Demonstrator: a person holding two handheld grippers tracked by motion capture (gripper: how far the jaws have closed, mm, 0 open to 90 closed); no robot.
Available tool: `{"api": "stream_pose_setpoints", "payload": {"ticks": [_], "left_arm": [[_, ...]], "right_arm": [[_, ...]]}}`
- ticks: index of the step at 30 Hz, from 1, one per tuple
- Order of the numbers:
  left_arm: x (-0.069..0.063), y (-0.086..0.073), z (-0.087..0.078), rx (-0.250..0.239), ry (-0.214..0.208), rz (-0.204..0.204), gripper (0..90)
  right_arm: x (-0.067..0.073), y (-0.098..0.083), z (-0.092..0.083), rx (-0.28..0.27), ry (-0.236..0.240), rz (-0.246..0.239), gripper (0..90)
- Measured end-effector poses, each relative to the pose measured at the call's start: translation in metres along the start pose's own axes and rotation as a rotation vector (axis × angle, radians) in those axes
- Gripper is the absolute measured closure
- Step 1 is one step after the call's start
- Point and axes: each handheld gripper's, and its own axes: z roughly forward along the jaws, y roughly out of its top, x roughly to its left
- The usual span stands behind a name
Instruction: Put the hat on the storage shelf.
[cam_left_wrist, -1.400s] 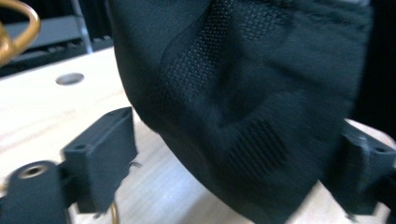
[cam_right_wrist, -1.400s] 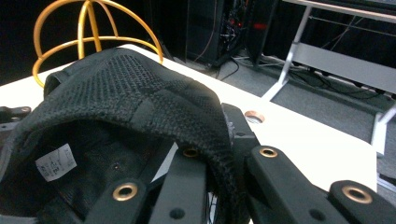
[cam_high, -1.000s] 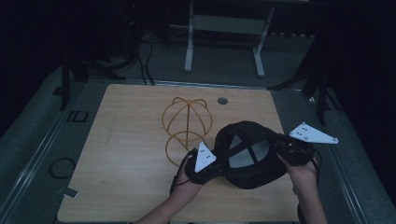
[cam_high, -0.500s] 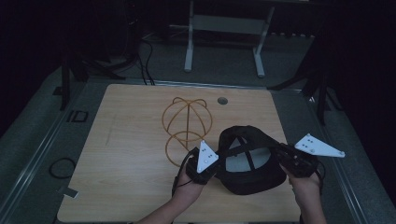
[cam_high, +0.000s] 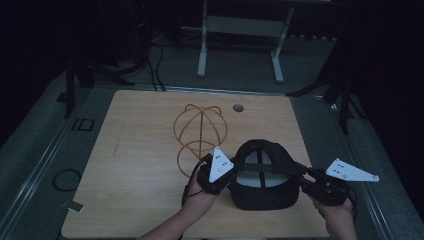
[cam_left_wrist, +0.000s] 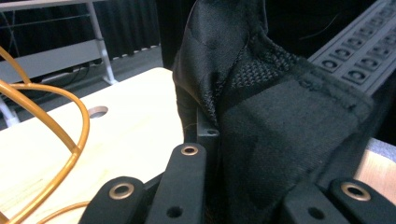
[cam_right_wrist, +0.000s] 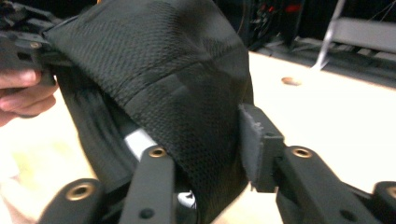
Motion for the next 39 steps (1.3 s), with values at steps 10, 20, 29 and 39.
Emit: {"api": "stream_pose_setpoints", "payload": {"ticks": [10, 20, 29, 39], "left_arm": [[0.008, 0.015, -0.015, -0.018, 0.006, 0.030, 88.3], [0.013, 0.019, -0.026, -0.047, -0.002, 0.062, 88.3], [0.012, 0.016, -0.028, -0.073, -0.131, 0.097, 88.2], [0.011, 0.021, -0.033, -0.097, -0.239, 0.146, 88.1]], "right_arm": [[-0.002, -0.009, -0.005, 0.058, 0.143, -0.064, 43.8], [-0.010, -0.020, -0.022, 0.085, 0.201, -0.107, 43.7], [-0.036, -0.007, -0.040, -0.015, 0.117, -0.082, 48.4], [-0.020, 0.015, -0.024, -0.027, 0.248, -0.195, 48.8]]}}
